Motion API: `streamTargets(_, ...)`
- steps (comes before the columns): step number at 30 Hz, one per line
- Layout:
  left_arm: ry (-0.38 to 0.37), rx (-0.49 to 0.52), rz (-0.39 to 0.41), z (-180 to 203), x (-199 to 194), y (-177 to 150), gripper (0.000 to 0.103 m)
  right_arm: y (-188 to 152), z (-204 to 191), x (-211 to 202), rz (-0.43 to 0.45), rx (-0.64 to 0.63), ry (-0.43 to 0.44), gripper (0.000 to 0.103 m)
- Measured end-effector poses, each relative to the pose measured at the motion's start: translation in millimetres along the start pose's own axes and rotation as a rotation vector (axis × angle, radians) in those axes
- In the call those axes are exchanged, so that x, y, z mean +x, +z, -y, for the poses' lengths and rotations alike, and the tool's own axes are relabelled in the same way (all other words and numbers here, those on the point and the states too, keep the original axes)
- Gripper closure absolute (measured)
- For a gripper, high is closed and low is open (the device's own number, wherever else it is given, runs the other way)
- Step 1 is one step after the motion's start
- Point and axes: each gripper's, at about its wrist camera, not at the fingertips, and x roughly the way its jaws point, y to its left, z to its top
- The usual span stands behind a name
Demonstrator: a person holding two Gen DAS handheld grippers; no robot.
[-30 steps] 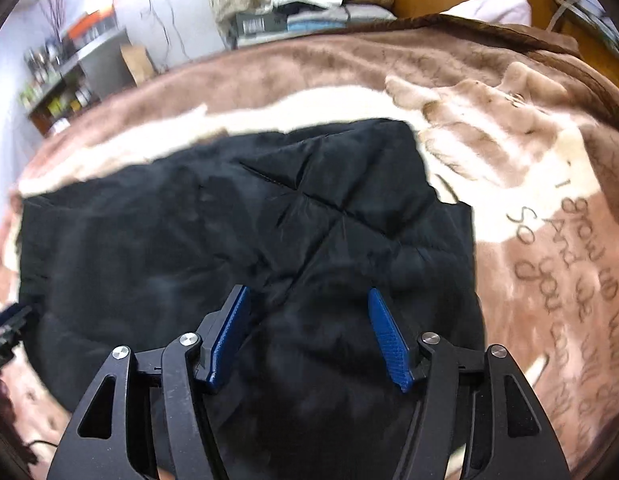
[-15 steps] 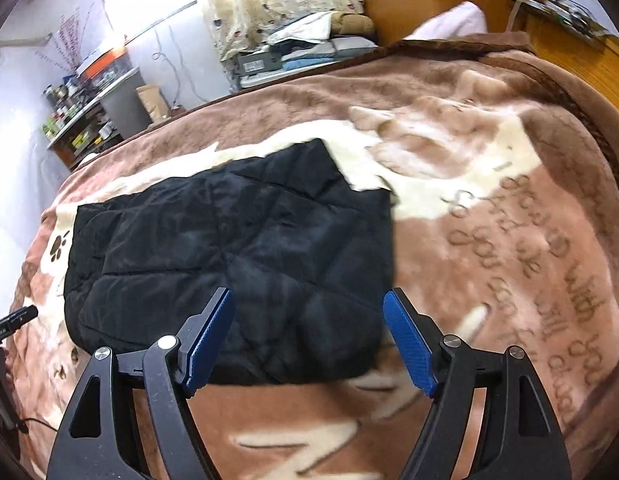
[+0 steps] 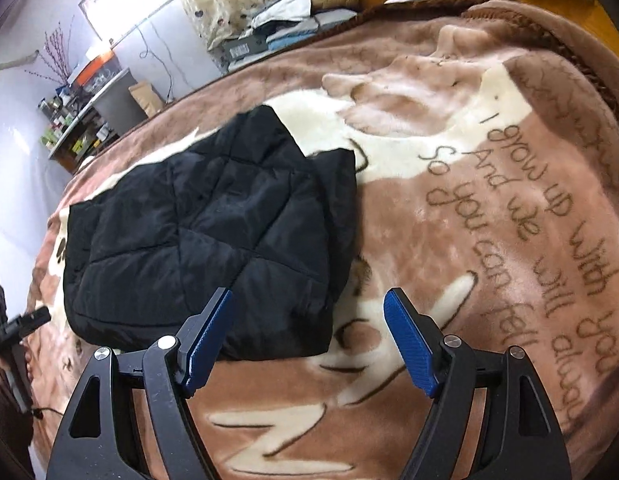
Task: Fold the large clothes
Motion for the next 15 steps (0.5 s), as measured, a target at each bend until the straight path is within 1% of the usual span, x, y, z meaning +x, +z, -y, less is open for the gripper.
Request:
streamTargets(1,-0.002,-0.023,0.0,-4,6,4,0.004,1,2,6,-0.012,0.001,0.011,0.026)
streamTargets(3,0.019,-0.002,-0.002,-7,16,10,0.003,4,4,19,-0.037,0.007,0.034,0.026)
streamTargets(6,-0.012,0.017,-0.028,-9,30,17,0.003,8,6,33,-0.052,-0.002,0.048,0.026)
streamTargets(8,-0.038,0.03,-0.041,-9,39,23,0.003,11,6,40,-0.061,-0.006,0.078,0.026)
streamTargets(10,-0.053,0.017,-0.053,-14,47,28,0.003,13,7,48,-0.085,-0.011,0.118,0.026)
streamTargets(13,-0.117,-0.048,-0.081,-27,64,34,0.003,15,10,62,-0.115,0.009,0.197,0.026)
streamTargets(15,-0.184,-0.082,-0.094,-34,74,35,0.003,17,13,67,-0.119,0.027,0.234,0.026)
